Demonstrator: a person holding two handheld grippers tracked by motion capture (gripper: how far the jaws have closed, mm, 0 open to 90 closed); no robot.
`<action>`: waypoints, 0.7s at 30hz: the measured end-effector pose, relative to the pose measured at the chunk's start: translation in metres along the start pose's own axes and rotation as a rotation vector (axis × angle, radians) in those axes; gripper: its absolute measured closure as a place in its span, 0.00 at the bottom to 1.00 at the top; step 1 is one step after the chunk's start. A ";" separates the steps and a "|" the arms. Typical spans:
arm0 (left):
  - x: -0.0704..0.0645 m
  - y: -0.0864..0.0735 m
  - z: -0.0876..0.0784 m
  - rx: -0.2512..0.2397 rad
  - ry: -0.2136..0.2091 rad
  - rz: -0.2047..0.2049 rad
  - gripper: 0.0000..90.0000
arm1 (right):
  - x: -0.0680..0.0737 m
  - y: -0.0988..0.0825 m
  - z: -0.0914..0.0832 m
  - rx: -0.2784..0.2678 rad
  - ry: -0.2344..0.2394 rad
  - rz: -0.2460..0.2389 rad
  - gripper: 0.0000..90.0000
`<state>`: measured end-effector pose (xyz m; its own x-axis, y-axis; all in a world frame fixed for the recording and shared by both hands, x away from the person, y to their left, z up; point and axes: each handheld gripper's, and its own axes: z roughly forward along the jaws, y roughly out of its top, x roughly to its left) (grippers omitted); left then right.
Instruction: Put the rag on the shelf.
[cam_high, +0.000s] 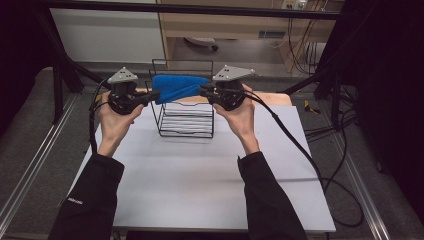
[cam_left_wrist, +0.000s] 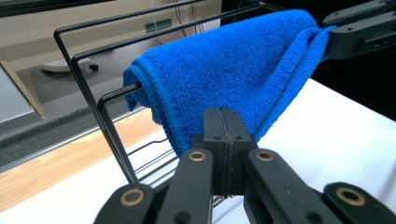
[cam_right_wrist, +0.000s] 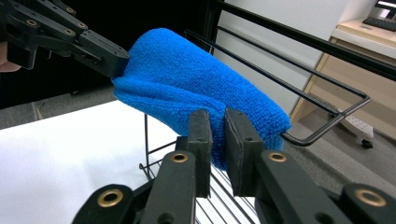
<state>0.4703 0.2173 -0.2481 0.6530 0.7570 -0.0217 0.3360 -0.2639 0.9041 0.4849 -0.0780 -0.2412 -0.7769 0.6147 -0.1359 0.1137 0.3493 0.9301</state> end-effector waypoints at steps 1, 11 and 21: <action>0.000 0.000 0.000 0.002 0.005 0.004 1.00 | 0.000 0.000 0.000 0.000 0.000 0.000 0.88; 0.001 -0.005 0.008 0.019 0.024 0.020 1.00 | 0.000 0.005 -0.007 -0.083 0.043 0.068 0.74; 0.000 -0.012 0.013 0.019 0.030 0.031 1.00 | 0.002 -0.008 0.002 0.001 0.076 0.112 1.00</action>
<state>0.4755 0.2126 -0.2645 0.6426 0.7660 0.0196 0.3285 -0.2985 0.8961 0.4837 -0.0777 -0.2495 -0.8043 0.5942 -0.0049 0.2030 0.2826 0.9375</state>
